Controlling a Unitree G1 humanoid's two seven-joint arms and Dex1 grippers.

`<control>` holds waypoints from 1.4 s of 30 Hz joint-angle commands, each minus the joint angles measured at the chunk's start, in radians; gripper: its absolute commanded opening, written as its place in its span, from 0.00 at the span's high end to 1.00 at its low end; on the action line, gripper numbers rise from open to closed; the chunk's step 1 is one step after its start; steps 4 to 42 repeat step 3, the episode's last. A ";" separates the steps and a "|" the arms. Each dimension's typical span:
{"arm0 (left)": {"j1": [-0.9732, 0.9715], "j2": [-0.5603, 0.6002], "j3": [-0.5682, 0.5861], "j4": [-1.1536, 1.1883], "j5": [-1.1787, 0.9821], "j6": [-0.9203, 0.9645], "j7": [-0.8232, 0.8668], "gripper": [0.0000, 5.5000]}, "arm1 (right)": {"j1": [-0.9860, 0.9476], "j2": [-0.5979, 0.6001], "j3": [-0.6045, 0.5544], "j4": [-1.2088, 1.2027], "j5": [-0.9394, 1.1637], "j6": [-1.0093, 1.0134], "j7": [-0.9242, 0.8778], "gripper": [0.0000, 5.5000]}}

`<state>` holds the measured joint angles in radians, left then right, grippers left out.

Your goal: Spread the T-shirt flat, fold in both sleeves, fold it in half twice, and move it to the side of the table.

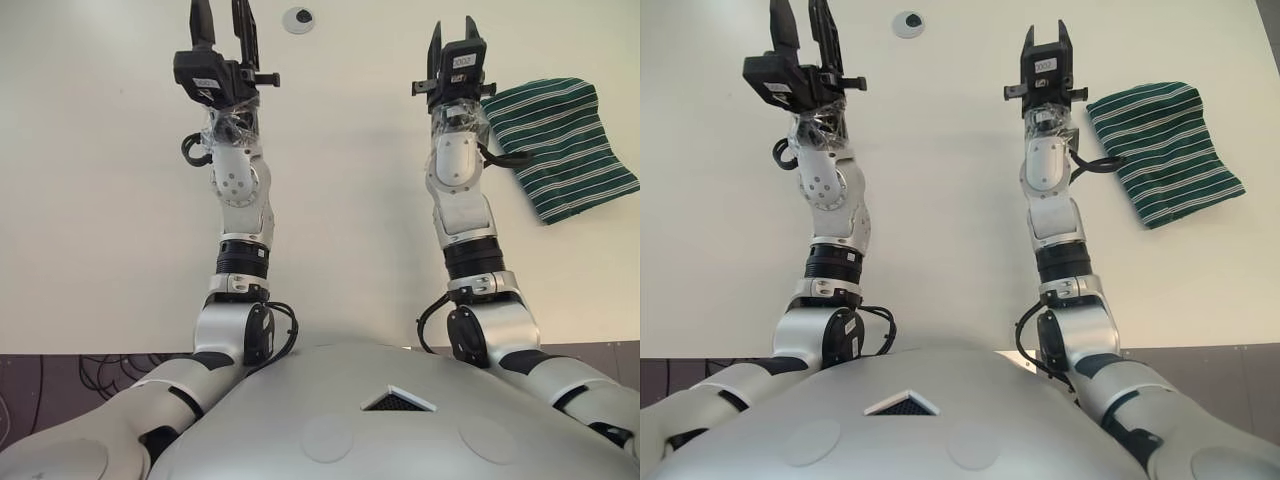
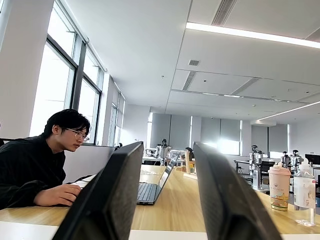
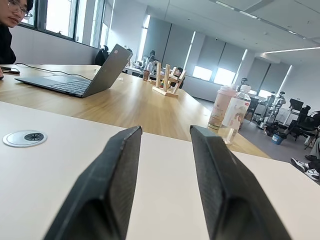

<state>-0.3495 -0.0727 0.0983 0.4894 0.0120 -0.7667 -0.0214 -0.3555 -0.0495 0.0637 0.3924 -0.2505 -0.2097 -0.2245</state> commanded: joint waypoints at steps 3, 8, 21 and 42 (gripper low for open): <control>-0.022 0.012 -0.006 0.021 -0.007 0.007 0.008 0.67 | -0.024 0.005 0.010 -0.003 -0.018 -0.016 -0.014 0.68; -0.022 0.012 -0.006 0.021 -0.007 0.007 0.008 0.67 | -0.024 0.005 0.010 -0.003 -0.018 -0.016 -0.014 0.68; -0.022 0.012 -0.006 0.021 -0.007 0.007 0.008 0.67 | -0.024 0.005 0.010 -0.003 -0.018 -0.016 -0.014 0.68; -0.022 0.012 -0.006 0.021 -0.007 0.007 0.008 0.67 | -0.024 0.005 0.010 -0.003 -0.018 -0.016 -0.014 0.68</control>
